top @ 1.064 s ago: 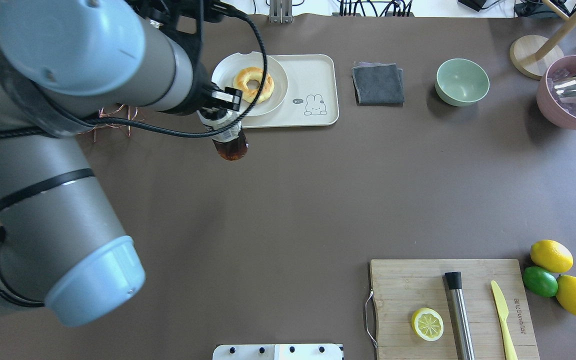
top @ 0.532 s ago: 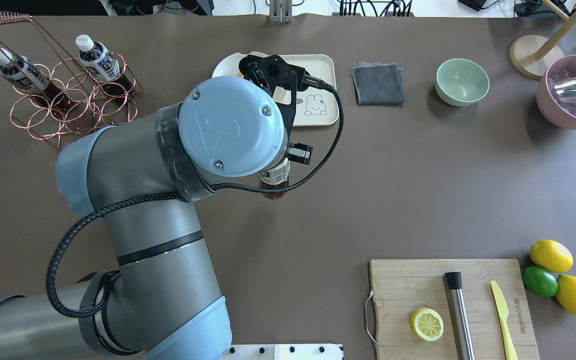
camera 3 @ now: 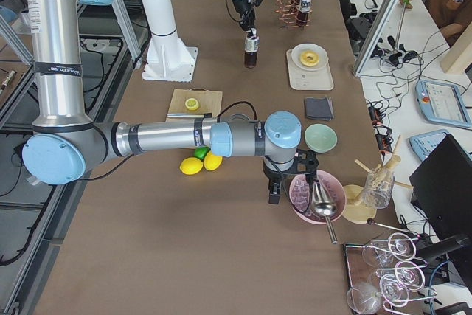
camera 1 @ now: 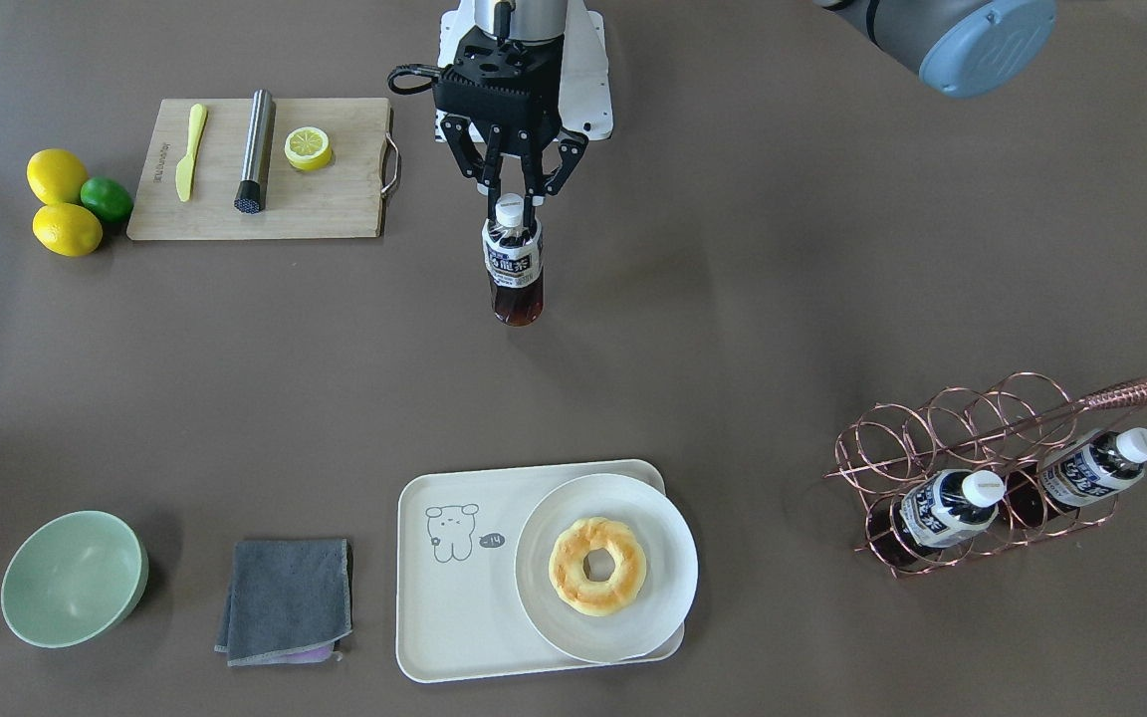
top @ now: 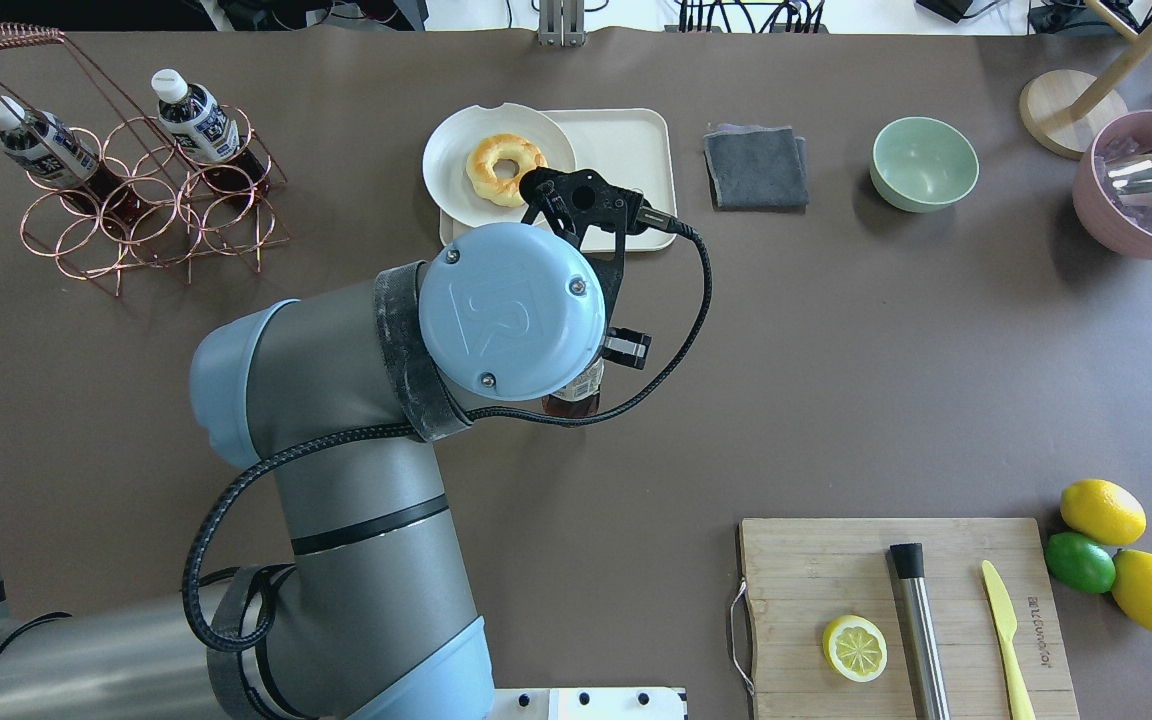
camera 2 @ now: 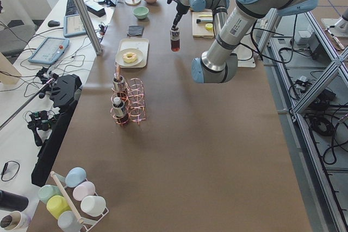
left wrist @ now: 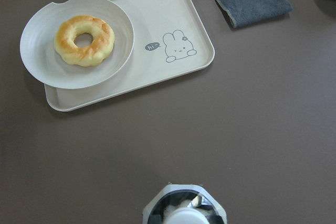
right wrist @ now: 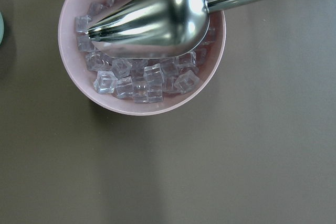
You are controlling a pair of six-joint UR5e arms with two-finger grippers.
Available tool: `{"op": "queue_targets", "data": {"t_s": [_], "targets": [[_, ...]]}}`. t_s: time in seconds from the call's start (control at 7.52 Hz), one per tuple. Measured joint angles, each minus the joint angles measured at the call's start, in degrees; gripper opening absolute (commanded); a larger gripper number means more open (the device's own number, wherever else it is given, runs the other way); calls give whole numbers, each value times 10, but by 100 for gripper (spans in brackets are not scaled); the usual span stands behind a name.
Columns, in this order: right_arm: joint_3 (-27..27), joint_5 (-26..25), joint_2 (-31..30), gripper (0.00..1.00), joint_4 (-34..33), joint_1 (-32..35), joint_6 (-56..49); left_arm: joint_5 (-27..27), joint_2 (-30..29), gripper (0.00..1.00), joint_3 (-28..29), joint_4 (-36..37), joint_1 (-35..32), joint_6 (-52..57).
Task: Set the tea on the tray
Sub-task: 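Carry the bottle and set it upright on the table near the tray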
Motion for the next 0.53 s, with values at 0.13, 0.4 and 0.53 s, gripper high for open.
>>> {"op": "queue_targets", "data": {"t_s": [0.13, 0.4, 0.53], "targets": [[0, 0, -1, 100, 0, 0, 0, 0, 6, 0, 8, -15, 1, 0], [0, 0, 0, 100, 0, 0, 0, 1, 24, 0, 14, -45, 4, 0], [0, 0, 1, 100, 0, -1, 0, 1, 27, 60, 15, -50, 4, 0]]}}
